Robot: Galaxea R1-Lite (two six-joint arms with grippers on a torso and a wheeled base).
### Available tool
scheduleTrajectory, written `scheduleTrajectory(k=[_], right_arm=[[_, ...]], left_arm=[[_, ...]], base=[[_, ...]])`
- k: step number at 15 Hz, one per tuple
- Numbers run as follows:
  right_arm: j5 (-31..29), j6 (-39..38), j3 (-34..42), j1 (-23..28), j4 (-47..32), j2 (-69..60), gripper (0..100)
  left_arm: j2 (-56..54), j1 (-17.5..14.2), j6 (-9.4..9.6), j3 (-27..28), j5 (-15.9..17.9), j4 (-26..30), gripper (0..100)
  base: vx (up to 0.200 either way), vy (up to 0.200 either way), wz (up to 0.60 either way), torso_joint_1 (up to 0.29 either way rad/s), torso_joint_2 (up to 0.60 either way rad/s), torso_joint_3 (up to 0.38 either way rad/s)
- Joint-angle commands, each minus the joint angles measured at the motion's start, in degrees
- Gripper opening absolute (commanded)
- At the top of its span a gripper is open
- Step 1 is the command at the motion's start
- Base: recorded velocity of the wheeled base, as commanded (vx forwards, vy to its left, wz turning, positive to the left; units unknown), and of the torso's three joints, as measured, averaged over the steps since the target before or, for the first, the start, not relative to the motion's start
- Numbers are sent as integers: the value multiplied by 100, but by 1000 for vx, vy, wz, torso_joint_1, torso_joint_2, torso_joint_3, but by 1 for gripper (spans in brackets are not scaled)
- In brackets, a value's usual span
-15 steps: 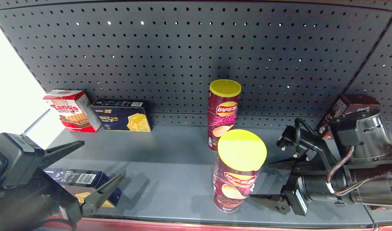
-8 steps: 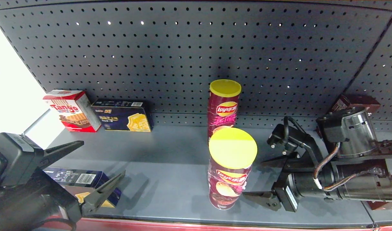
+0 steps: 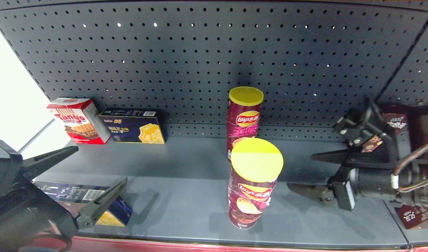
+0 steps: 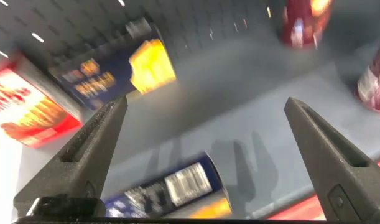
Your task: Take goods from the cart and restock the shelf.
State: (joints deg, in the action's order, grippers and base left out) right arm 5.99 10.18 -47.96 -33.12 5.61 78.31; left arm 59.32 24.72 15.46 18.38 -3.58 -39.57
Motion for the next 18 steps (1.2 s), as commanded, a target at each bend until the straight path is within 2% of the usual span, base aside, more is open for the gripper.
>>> scheduleTrajectory(k=[1,4,5,7,9,11,12,14,15,18], right_arm=[[-352,-51,164,385,213,-1371,100],[-766,-157,753,702,213,-2971,100],[-792,-218,1227,869,204,-3832,100],[-792,-438,1799,1097,19,-4869,100],[-801,-482,2185,1132,-253,-5590,100],[-818,-482,2599,1141,-473,-6188,100],[-845,-482,2757,1141,-490,-6346,100],[-1020,-482,3205,1141,-490,-6724,100],[-1082,-482,3398,1141,-490,-6820,100],[-1170,-482,4163,1194,-490,-7163,100]], left_arm=[[-298,-64,10,174,-20,-7,100],[-984,-108,54,95,-46,55,100],[-1450,-99,63,-177,-213,72,100],[-2232,-99,247,-652,-345,231,100],[-3172,-99,458,-898,-345,960,100],[-4482,-108,757,-907,-336,2401,100],[-4930,-108,862,-907,-336,2955,100],[-5932,-126,1012,-924,-327,4476,100],[-5932,-178,968,-1074,-336,4634,100],[-5932,-222,942,-1408,-310,4493,100]], base=[[0,0,0,0,0,0],[0,0,0,0,0,0],[0,0,0,0,0,0],[0,0,0,0,0,0],[0,0,0,0,0,0],[0,0,0,0,0,0],[0,0,0,0,0,0],[0,0,0,0,0,0],[0,0,0,0,0,0],[0,0,0,0,0,0]])
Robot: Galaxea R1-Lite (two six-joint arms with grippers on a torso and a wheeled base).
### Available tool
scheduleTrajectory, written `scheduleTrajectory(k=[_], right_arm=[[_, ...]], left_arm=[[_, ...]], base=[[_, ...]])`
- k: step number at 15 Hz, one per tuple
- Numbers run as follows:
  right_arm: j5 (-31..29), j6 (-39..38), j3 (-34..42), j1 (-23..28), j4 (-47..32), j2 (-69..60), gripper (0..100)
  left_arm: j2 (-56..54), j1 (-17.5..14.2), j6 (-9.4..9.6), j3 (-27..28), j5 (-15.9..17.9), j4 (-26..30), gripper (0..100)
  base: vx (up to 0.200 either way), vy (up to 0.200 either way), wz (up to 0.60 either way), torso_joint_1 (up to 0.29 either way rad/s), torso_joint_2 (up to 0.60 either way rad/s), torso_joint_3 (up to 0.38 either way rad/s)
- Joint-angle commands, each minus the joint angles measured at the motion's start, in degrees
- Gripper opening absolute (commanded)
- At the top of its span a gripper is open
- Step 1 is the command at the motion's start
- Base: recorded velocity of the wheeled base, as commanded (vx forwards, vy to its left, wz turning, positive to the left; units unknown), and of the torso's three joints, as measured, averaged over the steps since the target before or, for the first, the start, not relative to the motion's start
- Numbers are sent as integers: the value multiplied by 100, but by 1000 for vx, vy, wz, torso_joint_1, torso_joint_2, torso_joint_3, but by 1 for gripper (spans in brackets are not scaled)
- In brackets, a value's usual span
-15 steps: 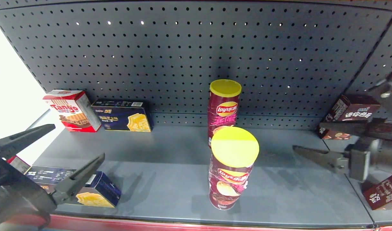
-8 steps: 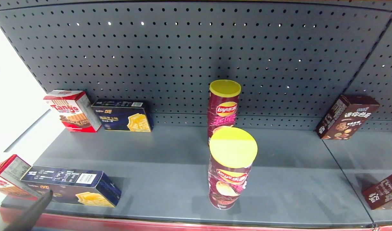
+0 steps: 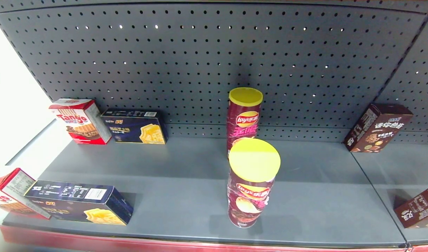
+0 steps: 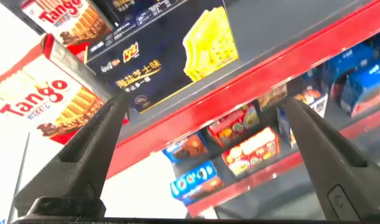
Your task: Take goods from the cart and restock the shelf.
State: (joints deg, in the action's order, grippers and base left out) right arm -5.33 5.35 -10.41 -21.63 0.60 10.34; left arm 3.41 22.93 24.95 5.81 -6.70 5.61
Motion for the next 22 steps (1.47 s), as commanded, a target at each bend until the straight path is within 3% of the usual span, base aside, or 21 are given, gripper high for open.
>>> scheduleTrajectory(k=[1,2,3,6,7,8,9,10,12,14,15,17,22], right_arm=[[-170,1,777,141,11,-559,100],[-206,-17,936,264,11,-647,100],[-206,-52,909,475,-7,-577,100],[-214,-254,918,1670,-7,285,100],[-214,-254,918,1829,-7,346,100],[-206,-254,927,2426,-7,381,100],[-188,-271,927,2620,-7,337,100],[-162,-333,936,2699,11,-14,100],[-135,-491,1006,2664,134,-577,100],[796,-482,1041,2549,90,-612,100],[691,-403,1041,2180,-42,-788,100],[67,-764,1041,2312,-69,-902,100],[111,-614,1041,2268,-69,-999,100]], left_arm=[[-341,-140,-114,-151,3,-25,100],[-341,-245,-272,-151,3,-25,100],[-341,-430,-316,-151,3,-25,100],[124,-799,-307,-151,-6,-25,100],[177,-887,-307,-151,-15,-25,100],[248,-1432,-298,-151,-6,-25,100],[239,-1643,-316,-151,-6,-25,100],[204,-1862,-333,-151,-6,-33,100],[195,-1854,-316,-168,-24,-42,100],[195,-1845,-219,-168,3,-51,100],[195,-1845,-219,-168,20,-51,100],[195,-1845,-245,-177,20,-60,100],[195,-1845,-272,-177,29,-60,100]], base=[[0,0,0,0,0,0],[0,0,0,0,0,0],[0,0,0,0,0,0],[0,0,0,0,0,0],[0,0,0,0,0,0],[0,0,0,0,0,0],[0,0,0,0,0,0],[0,0,0,0,0,0],[0,0,0,0,0,0],[0,0,0,0,0,0],[0,0,0,0,0,0],[0,0,0,0,0,0],[0,0,0,0,0,0]])
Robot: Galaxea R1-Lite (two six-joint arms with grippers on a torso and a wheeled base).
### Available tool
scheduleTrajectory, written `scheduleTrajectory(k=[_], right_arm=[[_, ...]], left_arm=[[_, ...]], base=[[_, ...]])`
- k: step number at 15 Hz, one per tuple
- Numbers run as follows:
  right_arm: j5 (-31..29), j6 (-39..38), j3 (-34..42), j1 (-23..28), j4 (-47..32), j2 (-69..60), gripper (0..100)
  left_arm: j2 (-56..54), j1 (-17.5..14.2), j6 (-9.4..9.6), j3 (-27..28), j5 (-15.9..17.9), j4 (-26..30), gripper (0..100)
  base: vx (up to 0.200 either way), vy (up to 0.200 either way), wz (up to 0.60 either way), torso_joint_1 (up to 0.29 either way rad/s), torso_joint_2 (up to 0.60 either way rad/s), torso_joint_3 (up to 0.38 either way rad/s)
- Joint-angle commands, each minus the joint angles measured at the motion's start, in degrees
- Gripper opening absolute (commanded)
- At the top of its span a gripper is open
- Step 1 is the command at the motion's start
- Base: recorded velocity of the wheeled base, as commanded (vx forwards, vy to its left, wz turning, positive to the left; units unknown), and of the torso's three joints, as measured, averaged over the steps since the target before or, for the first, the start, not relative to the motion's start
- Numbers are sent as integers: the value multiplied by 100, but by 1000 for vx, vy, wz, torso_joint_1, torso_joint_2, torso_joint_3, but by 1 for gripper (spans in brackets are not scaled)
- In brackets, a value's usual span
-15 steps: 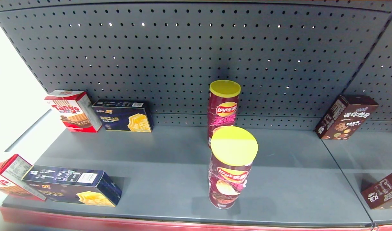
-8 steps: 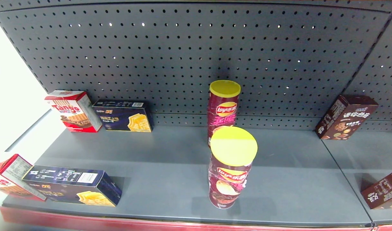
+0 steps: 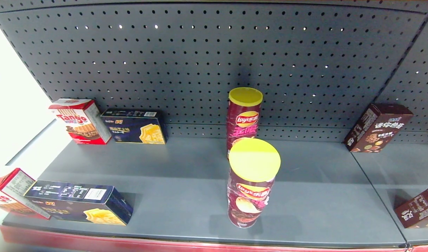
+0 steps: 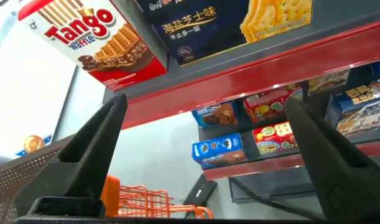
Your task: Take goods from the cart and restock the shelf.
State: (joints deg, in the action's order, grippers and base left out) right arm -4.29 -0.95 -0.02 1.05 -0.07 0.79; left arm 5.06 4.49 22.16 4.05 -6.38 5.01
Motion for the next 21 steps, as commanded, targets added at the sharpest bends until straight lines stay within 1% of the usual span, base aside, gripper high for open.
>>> scheduleTrajectory(k=[1,3,4,5,6,8,9,10,11,12,13,14,15,16,17,18,19,20,21], right_arm=[[7,25,2,1,-1,-44,100],[25,25,2,-8,-1,-44,100],[25,25,2,-8,-1,-44,100],[25,25,2,1,-1,-53,100],[25,25,2,1,-1,-44,100],[25,25,2,-8,-1,-44,100],[25,25,2,-8,-1,-53,100],[25,25,2,1,-1,-44,100],[25,25,2,-8,-1,-44,100],[25,25,2,-8,-1,-53,100],[25,25,2,-8,-1,-44,100],[25,25,2,-8,-1,-44,100],[25,25,2,-8,-1,-44,100],[25,25,2,-8,-1,-44,100],[25,25,2,1,-1,-53,100],[25,25,2,-8,-1,-44,100],[25,25,2,-8,-1,-44,100],[25,25,2,1,-1,-44,100],[25,25,2,-8,-1,-44,100]], left_arm=[[39,8,-19,0,14,0,100],[48,8,-652,-9,576,9,100],[48,17,-801,-18,725,9,100],[48,8,-1109,-27,901,9,100],[39,8,-1320,-36,884,9,100],[48,8,-1504,-36,892,9,100],[30,8,-1627,-62,866,-9,100],[30,0,-1619,-115,725,-123,100],[30,0,-1575,-211,515,-360,100],[30,0,-1522,-317,444,-650,100],[30,0,-1390,-405,427,-835,100],[30,0,-1434,-405,409,-853,100],[30,-9,-1522,-405,418,-809,100],[-40,-211,-1777,-405,602,-659,100],[-137,-387,-1821,-405,690,-580,100],[-392,-528,-2014,-405,1024,-448,100],[-480,-449,-1847,-405,1051,-492,100],[-506,-449,-1759,-405,1051,-492,100],[-506,-449,-1733,-405,1051,-483,100]], base=[[0,0,0,0,0,0],[0,0,0,0,0,0],[0,0,0,0,0,0],[0,0,0,0,0,0],[0,0,0,0,0,0],[0,0,0,0,0,0],[0,0,0,0,0,0],[0,0,0,0,0,0],[0,0,0,0,0,0],[0,0,0,0,0,0],[0,0,0,0,0,0],[0,0,0,0,0,0],[0,0,0,0,0,0],[0,0,0,0,0,0],[0,0,0,0,0,0],[0,0,0,0,0,0],[0,0,0,0,0,0],[0,0,0,0,0,0],[0,0,0,0,0,0]])
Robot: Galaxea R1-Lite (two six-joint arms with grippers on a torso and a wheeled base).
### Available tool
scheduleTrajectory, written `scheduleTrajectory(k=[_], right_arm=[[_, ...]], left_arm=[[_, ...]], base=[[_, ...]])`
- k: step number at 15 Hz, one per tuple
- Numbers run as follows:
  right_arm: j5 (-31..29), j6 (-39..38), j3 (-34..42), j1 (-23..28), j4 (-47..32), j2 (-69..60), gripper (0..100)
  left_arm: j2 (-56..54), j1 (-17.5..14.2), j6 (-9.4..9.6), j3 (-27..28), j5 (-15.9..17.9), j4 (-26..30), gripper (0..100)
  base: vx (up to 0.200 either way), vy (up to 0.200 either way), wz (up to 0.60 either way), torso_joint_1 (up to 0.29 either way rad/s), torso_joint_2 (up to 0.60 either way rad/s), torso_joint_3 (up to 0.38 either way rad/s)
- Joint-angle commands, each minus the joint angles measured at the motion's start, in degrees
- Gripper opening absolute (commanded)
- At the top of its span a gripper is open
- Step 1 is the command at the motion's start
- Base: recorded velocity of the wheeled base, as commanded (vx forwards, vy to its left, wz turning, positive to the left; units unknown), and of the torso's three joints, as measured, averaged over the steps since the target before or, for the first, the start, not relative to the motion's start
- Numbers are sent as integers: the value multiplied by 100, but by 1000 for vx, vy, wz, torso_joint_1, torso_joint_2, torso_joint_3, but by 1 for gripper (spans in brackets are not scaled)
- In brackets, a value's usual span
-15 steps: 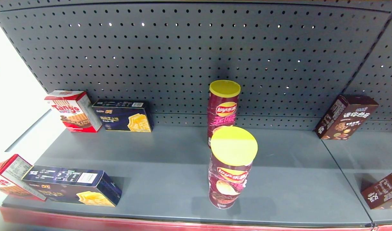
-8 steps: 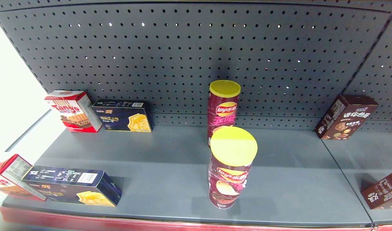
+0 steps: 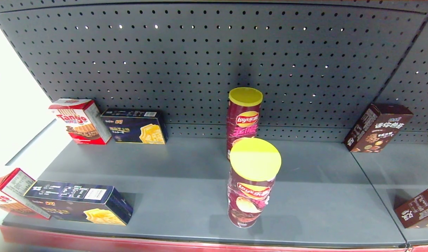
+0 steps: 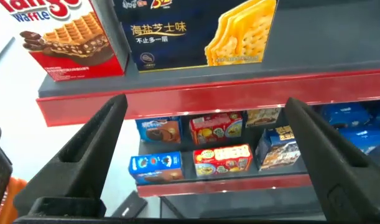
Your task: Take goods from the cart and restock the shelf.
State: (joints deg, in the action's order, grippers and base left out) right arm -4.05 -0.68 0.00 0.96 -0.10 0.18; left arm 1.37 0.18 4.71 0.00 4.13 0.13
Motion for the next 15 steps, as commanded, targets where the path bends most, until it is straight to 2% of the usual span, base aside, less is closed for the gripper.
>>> scheduleTrajectory(k=[1,3,8,10,15], right_arm=[[0,-2,0,0,1,8,100],[0,-2,0,0,1,8,100],[0,7,0,0,1,17,100],[0,-2,0,9,1,8,100],[0,-2,0,9,1,17,100]], left_arm=[[-137,-18,-5,0,-9,13,100],[-137,-18,-57,0,-9,13,100],[-137,-18,4,0,17,13,100],[-137,-18,4,0,-246,13,100],[-137,-18,-31,0,-378,4,100]], base=[[0,0,0,0,0,0],[0,0,0,0,0,0],[0,0,0,0,0,0],[0,0,0,0,0,0],[0,0,0,0,0,0]])
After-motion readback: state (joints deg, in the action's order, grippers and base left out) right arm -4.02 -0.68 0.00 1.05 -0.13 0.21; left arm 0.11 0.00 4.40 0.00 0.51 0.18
